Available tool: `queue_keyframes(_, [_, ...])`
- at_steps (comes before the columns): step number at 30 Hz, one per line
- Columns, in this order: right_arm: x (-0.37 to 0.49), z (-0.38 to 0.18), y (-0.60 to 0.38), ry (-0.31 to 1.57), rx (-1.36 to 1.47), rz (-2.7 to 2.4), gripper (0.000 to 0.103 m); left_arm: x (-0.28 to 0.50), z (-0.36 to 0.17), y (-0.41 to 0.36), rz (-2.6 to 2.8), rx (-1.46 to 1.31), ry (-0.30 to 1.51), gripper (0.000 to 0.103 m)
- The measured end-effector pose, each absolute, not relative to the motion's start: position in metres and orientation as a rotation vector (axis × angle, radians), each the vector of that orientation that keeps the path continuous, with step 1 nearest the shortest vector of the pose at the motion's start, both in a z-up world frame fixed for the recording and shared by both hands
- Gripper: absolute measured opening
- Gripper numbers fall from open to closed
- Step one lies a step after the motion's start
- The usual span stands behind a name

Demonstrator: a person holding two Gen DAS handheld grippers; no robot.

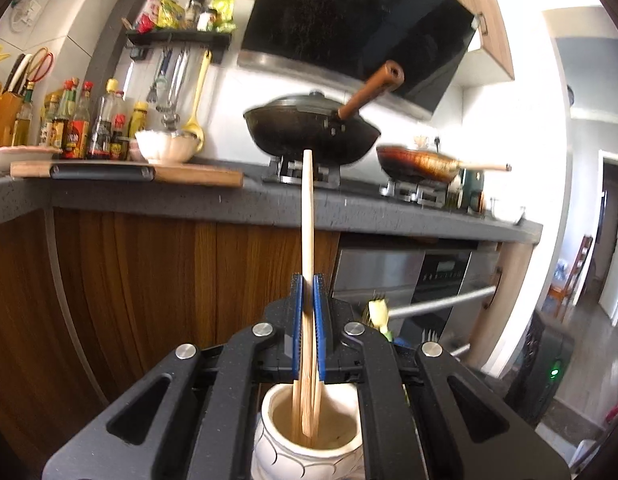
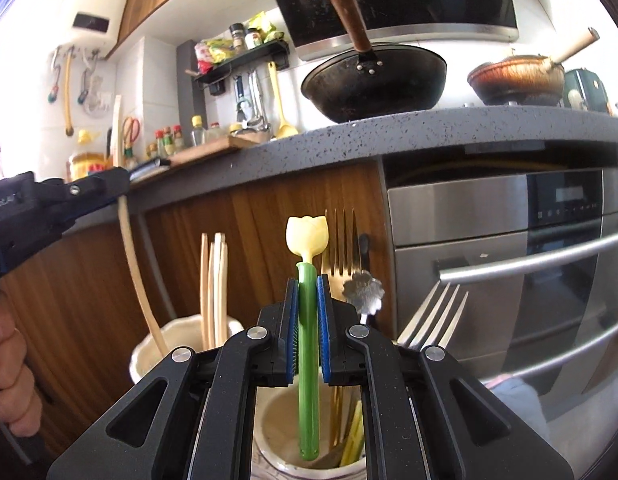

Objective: Organize utensils
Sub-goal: 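Lift chopstick over larger pot with left while right carries green spoon to smaller pot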

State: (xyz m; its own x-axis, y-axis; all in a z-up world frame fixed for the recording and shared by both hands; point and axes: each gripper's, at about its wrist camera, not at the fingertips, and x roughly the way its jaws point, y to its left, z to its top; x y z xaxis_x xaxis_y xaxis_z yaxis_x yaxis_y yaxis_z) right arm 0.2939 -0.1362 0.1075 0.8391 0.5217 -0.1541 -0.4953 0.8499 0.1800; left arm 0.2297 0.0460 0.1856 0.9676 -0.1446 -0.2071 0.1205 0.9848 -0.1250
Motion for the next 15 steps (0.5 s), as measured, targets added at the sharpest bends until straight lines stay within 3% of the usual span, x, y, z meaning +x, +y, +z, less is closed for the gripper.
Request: queue_keyframes(15, [0.28,0.091,-0.136,0.243,0.059,0.537,0.01,0.248,0.134,0.034,-0.136,-0.045,0.427,0.005])
